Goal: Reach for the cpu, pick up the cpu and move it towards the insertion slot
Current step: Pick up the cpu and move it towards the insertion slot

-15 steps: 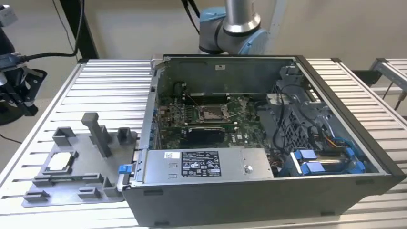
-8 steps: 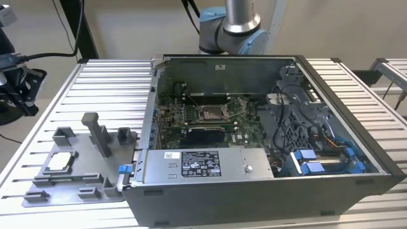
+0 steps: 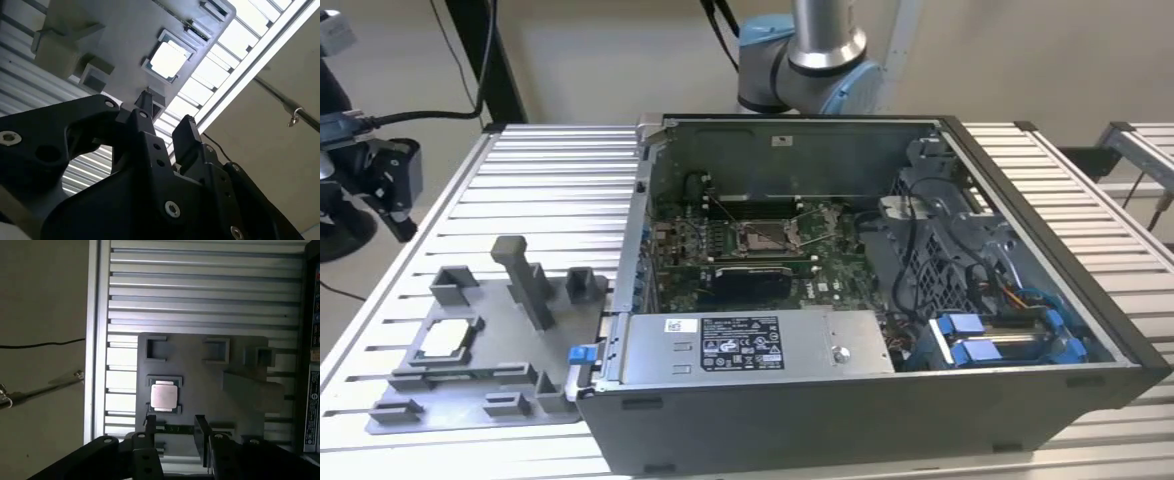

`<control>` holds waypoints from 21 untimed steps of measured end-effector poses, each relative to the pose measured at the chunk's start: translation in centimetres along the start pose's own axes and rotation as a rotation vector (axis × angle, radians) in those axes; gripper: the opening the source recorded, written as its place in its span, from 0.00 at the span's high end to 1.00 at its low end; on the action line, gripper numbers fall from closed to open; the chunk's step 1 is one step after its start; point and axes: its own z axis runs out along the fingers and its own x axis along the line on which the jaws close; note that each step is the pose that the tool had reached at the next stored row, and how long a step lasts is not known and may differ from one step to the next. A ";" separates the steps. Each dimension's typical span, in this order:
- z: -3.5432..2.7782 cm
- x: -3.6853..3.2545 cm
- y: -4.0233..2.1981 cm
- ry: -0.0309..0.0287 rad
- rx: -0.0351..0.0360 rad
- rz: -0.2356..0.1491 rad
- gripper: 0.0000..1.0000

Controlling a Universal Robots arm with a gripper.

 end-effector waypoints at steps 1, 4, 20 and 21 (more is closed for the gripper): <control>0.00 0.00 0.00 0.0000 0.0000 0.000 0.00; 0.00 0.00 0.00 -0.0001 0.0001 0.000 0.00; 1.72 0.15 -0.06 -0.0020 0.0005 0.000 0.00; 1.86 0.18 -0.07 -0.0027 0.0005 0.000 0.00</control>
